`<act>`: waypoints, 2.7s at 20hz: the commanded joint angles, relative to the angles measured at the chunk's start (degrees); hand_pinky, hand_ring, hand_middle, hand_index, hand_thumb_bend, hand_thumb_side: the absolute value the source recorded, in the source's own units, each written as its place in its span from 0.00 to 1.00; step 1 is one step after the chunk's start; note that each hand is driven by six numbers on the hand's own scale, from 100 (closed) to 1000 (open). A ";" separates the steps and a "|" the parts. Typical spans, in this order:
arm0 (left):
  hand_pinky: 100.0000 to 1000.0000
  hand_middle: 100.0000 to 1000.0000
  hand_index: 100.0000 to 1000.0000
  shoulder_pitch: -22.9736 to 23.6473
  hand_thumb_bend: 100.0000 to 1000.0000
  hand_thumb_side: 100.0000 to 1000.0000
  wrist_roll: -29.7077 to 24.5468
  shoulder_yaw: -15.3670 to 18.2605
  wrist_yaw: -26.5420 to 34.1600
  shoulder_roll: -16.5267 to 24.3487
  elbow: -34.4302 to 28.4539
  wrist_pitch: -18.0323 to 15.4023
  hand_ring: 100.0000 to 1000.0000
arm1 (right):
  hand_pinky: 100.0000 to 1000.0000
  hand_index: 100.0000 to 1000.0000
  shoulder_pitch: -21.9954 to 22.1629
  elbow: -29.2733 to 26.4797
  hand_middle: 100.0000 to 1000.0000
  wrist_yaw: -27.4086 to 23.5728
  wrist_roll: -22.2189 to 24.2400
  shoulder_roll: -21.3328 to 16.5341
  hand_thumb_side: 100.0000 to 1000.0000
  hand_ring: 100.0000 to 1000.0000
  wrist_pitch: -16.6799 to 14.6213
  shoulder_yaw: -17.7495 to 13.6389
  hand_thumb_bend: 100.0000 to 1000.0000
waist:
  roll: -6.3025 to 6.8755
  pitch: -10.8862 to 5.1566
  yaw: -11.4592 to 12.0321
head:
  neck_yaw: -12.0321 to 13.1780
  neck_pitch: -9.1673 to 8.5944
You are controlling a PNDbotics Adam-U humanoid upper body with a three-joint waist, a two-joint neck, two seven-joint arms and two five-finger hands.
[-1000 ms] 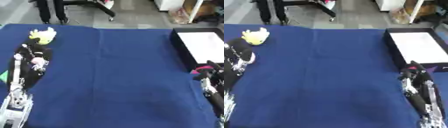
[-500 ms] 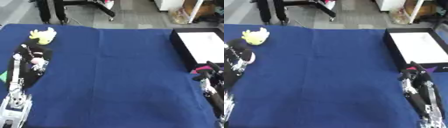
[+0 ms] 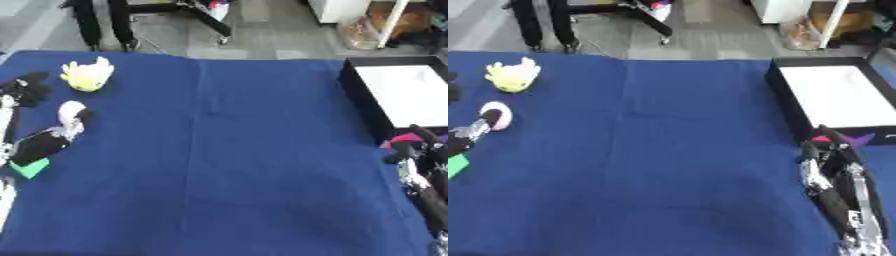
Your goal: Pick up the objects with one hand, pass them to the other hand, and then place them into the box on the other side of the table.
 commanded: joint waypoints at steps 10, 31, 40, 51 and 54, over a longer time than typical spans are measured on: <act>0.80 0.65 0.86 -3.04 0.58 0.43 -23.82 3.38 -16.36 9.20 12.31 5.93 0.65 | 0.63 0.88 0.15 -0.26 0.58 0.24 0.79 -1.28 0.43 0.51 0.14 0.36 0.00 | 0.14 -0.84 0.00 | -0.14 -0.93; 0.69 0.55 0.78 -3.51 0.51 0.35 -15.66 2.22 -5.06 5.39 25.98 5.84 0.56 | 0.63 0.88 0.28 -0.24 0.58 0.04 0.96 -1.03 0.44 0.51 0.21 0.43 0.00 | -0.23 -0.81 -0.07 | 0.10 -0.80; 0.65 0.51 0.76 -4.63 0.39 0.28 -10.72 0.95 -0.69 4.20 27.49 4.32 0.54 | 0.63 0.88 0.31 -0.25 0.58 -0.06 1.13 -0.92 0.44 0.51 0.21 0.52 0.00 | -0.45 -0.77 -0.18 | 0.26 -0.70; 0.47 0.21 0.50 -4.02 0.00 0.02 -0.18 1.58 3.39 3.38 23.13 2.74 0.32 | 0.63 0.88 0.32 -0.16 0.58 -0.12 1.38 -0.91 0.45 0.50 0.24 0.73 0.00 | -0.48 -0.78 -0.17 | 0.21 -0.64; 0.44 0.18 0.48 -3.73 0.00 0.02 3.51 1.33 5.97 3.00 17.79 0.95 0.30 | 0.63 0.88 0.26 -0.04 0.58 -0.23 2.23 -1.02 0.45 0.50 0.19 1.64 0.00 | -0.48 -0.77 -0.07 | 0.05 -0.55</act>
